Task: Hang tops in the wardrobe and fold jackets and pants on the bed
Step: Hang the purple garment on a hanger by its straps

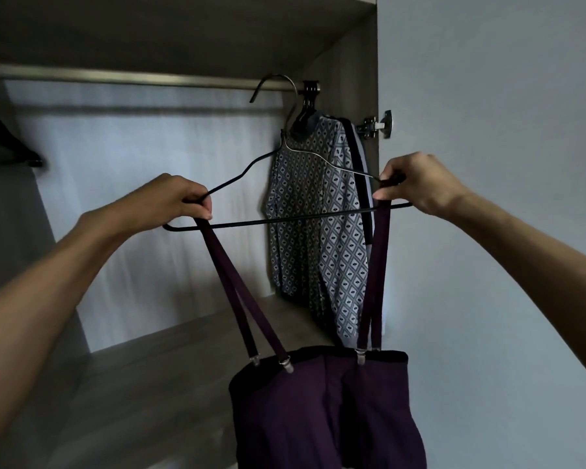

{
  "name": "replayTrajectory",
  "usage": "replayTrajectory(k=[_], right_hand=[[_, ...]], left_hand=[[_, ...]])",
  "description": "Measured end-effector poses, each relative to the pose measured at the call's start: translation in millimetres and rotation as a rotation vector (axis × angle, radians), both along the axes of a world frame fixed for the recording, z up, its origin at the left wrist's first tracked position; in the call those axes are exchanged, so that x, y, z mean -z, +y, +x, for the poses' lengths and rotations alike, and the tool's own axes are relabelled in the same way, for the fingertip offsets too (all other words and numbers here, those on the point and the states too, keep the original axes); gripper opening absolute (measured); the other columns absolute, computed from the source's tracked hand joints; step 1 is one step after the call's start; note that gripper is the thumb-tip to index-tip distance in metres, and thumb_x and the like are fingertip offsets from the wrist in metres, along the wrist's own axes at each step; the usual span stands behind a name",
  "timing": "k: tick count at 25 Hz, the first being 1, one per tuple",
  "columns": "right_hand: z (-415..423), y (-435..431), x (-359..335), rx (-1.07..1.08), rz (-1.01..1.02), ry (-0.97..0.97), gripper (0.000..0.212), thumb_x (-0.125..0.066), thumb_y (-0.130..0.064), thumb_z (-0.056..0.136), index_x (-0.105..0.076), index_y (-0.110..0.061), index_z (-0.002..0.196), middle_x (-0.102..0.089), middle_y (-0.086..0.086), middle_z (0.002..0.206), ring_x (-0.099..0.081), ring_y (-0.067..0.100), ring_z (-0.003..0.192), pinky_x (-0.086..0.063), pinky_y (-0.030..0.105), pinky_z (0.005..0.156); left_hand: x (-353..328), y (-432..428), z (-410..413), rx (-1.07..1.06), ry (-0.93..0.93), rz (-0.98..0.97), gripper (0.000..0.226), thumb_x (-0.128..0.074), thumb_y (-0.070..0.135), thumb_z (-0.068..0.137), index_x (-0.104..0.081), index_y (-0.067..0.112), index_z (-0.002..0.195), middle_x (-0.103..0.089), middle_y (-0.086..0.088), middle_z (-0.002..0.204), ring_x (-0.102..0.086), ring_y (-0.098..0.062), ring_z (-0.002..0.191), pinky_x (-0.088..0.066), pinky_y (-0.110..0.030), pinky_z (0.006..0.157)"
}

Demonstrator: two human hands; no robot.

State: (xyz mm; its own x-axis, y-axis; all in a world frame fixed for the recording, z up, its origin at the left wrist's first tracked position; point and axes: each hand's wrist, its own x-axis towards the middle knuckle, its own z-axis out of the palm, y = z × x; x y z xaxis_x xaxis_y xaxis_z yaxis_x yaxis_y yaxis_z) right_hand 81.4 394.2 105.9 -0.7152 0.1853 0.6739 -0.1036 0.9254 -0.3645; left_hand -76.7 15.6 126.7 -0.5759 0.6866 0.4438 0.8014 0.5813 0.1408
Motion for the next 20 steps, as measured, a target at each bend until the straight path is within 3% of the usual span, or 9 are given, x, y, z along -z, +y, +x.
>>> replayTrajectory(k=[4,5,7,9,12,15,17,20], right_hand=[[3.2,5.6,-0.5,-0.085,-0.030,-0.054,0.019,-0.085,-0.022,0.072,-0.066,-0.021,0.075,-0.068,-0.002,0.075,-0.056,0.007,0.067,-0.039,0.018,0.062],[3.7,6.8,0.0,-0.102,-0.013,-0.079,0.017,-0.083,-0.031,0.074,-0.069,-0.021,0.075,-0.067,-0.004,0.072,-0.055,0.006,0.065,-0.039,0.019,0.063],[3.6,9.0,2.1,-0.134,0.036,-0.150,0.043,-0.069,-0.061,0.077,-0.071,-0.018,0.076,-0.066,0.001,0.069,-0.054,0.010,0.064,-0.043,0.028,0.067],[0.1,8.6,6.4,-0.129,0.103,-0.159,0.063,-0.053,-0.078,0.077,-0.071,-0.018,0.076,-0.068,0.006,0.072,-0.060,0.023,0.069,-0.049,0.036,0.074],[-8.2,4.5,9.0,0.003,0.210,-0.051,0.060,-0.047,-0.072,0.081,-0.059,-0.014,0.072,-0.060,0.004,0.064,-0.055,0.028,0.066,-0.046,0.040,0.069],[-13.7,-1.6,-1.2,0.100,0.241,0.066,0.044,-0.050,-0.058,0.092,-0.054,-0.019,0.073,-0.054,-0.003,0.063,-0.052,0.029,0.070,-0.042,0.038,0.067],[-15.1,-7.7,-13.8,0.152,0.303,0.109,0.040,-0.045,-0.058,0.095,-0.060,-0.022,0.084,-0.061,-0.002,0.073,-0.059,0.032,0.080,-0.046,0.039,0.070],[-18.6,-19.4,-43.4,0.264,0.432,0.184,0.043,-0.036,-0.058,0.099,-0.064,-0.026,0.095,-0.070,0.004,0.093,-0.064,0.035,0.094,-0.044,0.038,0.071]], left_hand=[[1.3,14.9,-1.1,0.014,0.033,0.193,0.015,-0.078,0.009,0.078,-0.070,0.020,0.072,-0.071,0.011,0.069,-0.063,0.001,0.068,-0.043,-0.012,0.064],[0.3,17.8,-3.0,0.007,0.016,0.228,0.015,-0.080,0.008,0.076,-0.071,0.019,0.071,-0.072,0.011,0.068,-0.064,0.001,0.067,-0.044,-0.013,0.065],[-2.6,22.0,-6.5,-0.005,-0.014,0.260,0.016,-0.083,0.007,0.073,-0.071,0.018,0.070,-0.073,0.008,0.069,-0.067,-0.008,0.072,-0.048,-0.027,0.073],[-5.9,24.0,-9.8,-0.007,-0.038,0.250,0.017,-0.084,0.006,0.071,-0.070,0.016,0.070,-0.073,0.005,0.068,-0.067,-0.005,0.071,-0.047,-0.027,0.075],[-10.7,24.6,-15.1,-0.003,-0.061,0.207,0.016,-0.085,0.011,0.073,-0.069,0.016,0.071,-0.073,0.005,0.069,-0.064,0.000,0.066,-0.043,-0.024,0.074],[-20.4,20.8,-21.4,0.029,-0.048,0.236,0.012,-0.073,0.027,0.087,-0.071,0.019,0.078,-0.071,0.007,0.074,-0.063,-0.002,0.074,-0.044,-0.024,0.077],[-23.9,19.6,-26.9,0.049,0.006,0.272,0.022,-0.060,0.031,0.096,-0.070,0.022,0.078,-0.068,0.009,0.075,-0.062,-0.003,0.076,-0.044,-0.025,0.078],[-31.4,27.1,-36.0,0.006,0.111,0.400,0.028,-0.053,0.023,0.099,-0.064,0.023,0.074,-0.064,0.004,0.070,-0.056,-0.011,0.063,-0.041,-0.027,0.066]])
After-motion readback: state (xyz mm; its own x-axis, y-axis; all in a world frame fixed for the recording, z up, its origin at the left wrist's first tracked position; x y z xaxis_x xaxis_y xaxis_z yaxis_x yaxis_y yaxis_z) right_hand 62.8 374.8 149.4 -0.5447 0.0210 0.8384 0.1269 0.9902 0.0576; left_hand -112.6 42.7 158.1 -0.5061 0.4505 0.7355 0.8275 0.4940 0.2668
